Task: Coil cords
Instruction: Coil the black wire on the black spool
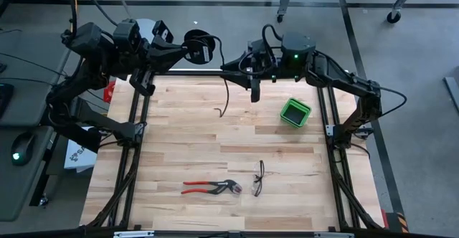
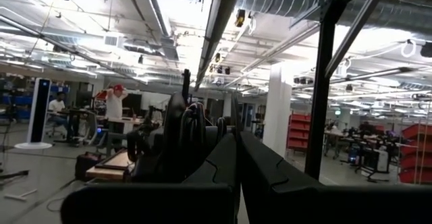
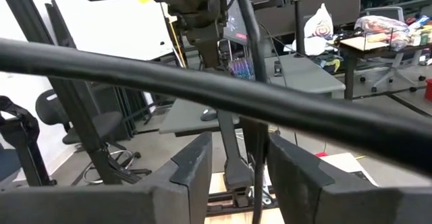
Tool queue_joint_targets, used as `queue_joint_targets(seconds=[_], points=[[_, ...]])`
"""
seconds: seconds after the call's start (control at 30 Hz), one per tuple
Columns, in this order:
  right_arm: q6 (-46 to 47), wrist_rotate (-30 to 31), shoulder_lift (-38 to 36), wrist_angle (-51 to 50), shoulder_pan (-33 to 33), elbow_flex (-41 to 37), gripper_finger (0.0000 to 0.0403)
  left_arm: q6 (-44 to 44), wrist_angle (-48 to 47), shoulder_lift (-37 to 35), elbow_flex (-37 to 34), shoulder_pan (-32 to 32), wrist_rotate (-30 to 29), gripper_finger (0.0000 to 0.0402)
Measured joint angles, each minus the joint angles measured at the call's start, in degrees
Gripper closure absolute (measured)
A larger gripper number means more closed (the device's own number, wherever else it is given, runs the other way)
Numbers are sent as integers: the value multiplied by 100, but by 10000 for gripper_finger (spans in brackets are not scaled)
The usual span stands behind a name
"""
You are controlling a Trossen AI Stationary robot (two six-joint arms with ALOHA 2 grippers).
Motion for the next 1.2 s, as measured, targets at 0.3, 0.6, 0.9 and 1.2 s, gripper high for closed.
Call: queue_joint_targets(seconds=[0.3, 0.6, 0.9, 1.2], points=[[43, -13, 0, 86, 0, 0, 310, -37, -1, 13, 0, 0, -7, 402], [26, -78, 0, 107, 43, -2, 354, -37, 0, 13, 0, 4, -62, 401], [-82, -67, 0, 110, 191, -2, 398, -72, 3, 4, 0, 6, -591, 402], [-393, 272, 227, 947, 554, -7, 401, -1305, 282, 229, 2, 204, -1414, 401]])
